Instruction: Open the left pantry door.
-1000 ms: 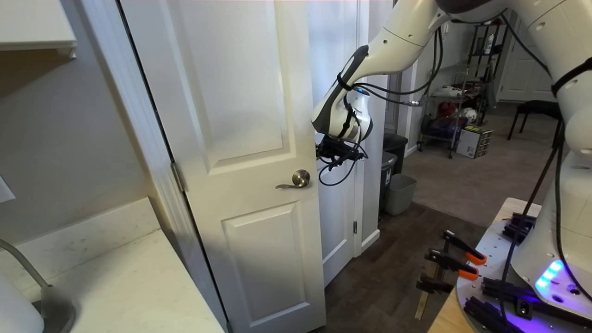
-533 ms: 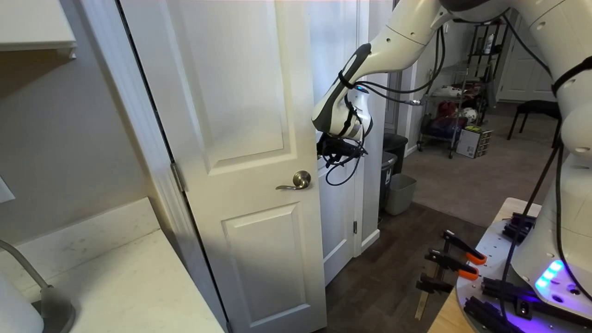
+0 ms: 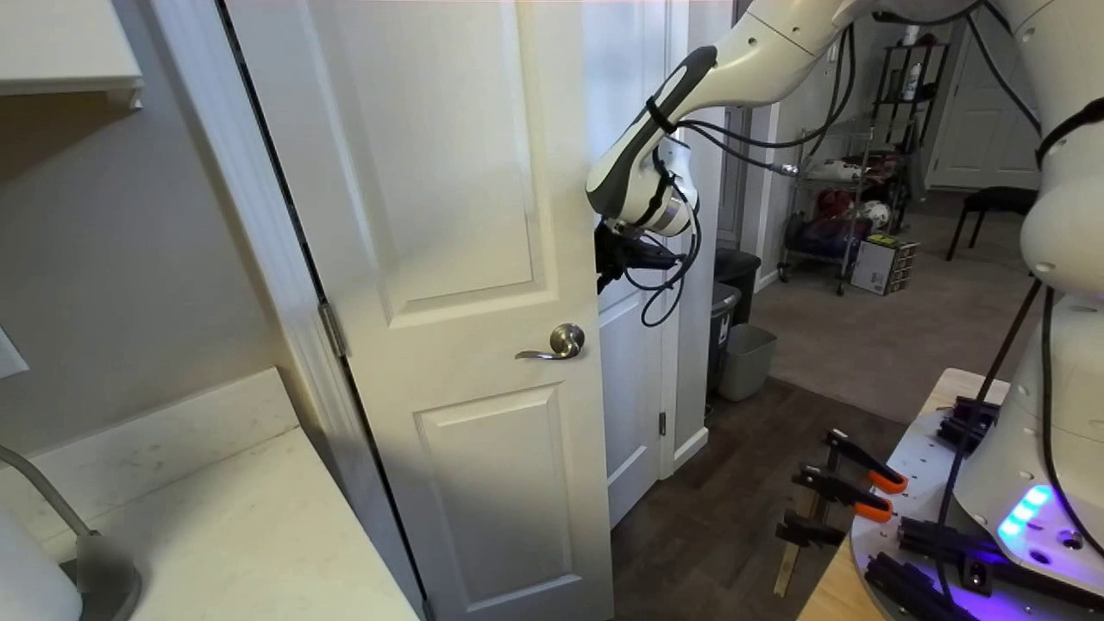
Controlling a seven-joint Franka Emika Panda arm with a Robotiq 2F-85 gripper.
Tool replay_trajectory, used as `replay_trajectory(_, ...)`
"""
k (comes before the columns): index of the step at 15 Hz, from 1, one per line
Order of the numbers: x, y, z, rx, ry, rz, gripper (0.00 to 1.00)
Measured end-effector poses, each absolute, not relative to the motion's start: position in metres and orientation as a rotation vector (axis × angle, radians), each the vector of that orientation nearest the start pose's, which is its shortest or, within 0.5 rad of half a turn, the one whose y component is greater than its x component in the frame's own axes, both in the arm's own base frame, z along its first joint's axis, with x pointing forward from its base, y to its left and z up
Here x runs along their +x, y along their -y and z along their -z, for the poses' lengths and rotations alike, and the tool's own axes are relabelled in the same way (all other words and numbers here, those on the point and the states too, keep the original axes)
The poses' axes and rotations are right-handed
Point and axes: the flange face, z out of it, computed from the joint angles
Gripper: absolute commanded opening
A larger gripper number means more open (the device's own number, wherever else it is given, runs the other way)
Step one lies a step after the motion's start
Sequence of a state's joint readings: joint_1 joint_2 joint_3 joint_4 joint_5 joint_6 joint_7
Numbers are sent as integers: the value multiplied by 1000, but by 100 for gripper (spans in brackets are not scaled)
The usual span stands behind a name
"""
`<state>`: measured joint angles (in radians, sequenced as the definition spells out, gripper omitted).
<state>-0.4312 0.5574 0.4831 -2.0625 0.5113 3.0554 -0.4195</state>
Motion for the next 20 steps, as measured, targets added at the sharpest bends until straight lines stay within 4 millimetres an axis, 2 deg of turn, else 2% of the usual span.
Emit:
replay_trajectory(6,620,58,-242,-2751,4,677,100)
replay_trajectory(9,620,68,-246,-2744,107,669,100)
replay_trajectory(11,622,64,-251,-2734,193,672,100)
replay_trajectory(17,627,35,-268,-2685,466,701,100)
replay_trajectory(20,625,30,-273,-2655,622,686,100)
